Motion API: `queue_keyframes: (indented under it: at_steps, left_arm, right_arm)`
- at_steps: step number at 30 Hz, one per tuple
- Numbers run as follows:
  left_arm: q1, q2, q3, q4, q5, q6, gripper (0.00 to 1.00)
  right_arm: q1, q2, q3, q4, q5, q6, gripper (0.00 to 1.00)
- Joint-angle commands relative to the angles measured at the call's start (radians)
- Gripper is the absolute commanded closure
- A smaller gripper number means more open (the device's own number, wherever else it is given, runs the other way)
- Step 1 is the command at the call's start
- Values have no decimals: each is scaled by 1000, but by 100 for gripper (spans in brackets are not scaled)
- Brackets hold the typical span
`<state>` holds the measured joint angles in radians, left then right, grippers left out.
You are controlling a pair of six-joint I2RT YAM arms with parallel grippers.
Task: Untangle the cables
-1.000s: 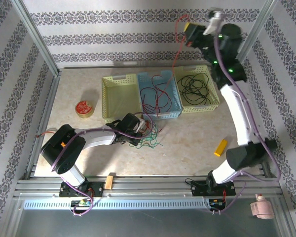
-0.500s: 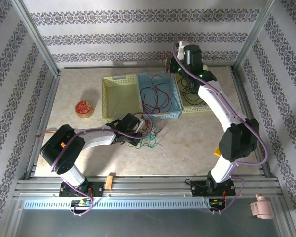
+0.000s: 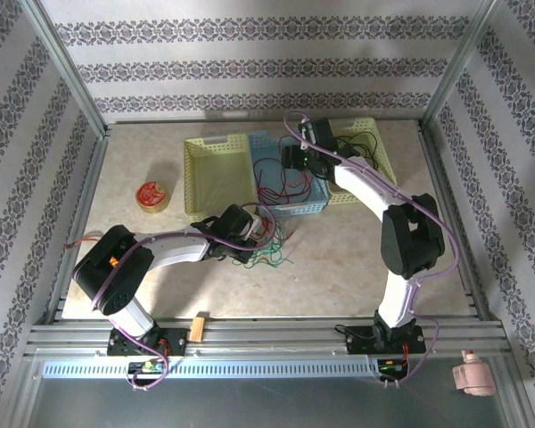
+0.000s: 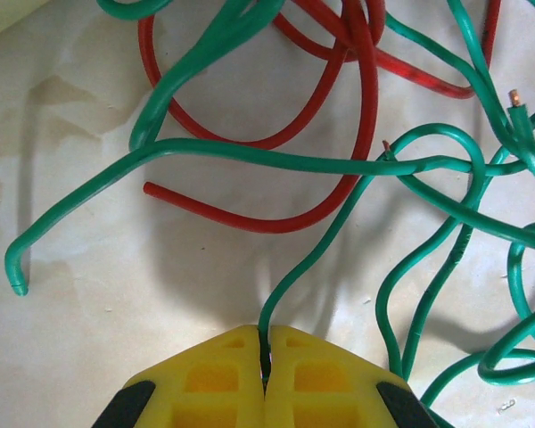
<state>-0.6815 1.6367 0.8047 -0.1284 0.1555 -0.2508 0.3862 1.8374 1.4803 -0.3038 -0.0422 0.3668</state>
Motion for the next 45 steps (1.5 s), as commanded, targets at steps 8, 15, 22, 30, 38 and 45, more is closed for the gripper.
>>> queue_keyframes:
  at_steps: [8,15,22,30,38,45]
  left_arm:
    - [-4,-21,7,-39,-11,-15,100]
    - [-4,-17,12,-43,-10,-12,100]
    - [-4,-15,17,-45,-4,-4,100]
    - [-4,-40,-11,6,28,7,100]
    - [11,-150,-104,123,169,29,100]
    - [51,-199,-164,100,241,9,100]
  right_arm:
    - [-7,-266,-131,45,1,-23,40]
    - [-45,-307,-182,-28,-7,47,45]
    - [-46,-282,-230,-61,-64,67,53]
    - [102,-364,-480,30,-246,15,51]
    - [220,-283,-506,83,-278,32,52]
    - [278,-171,-416,67,-257,-7,51]
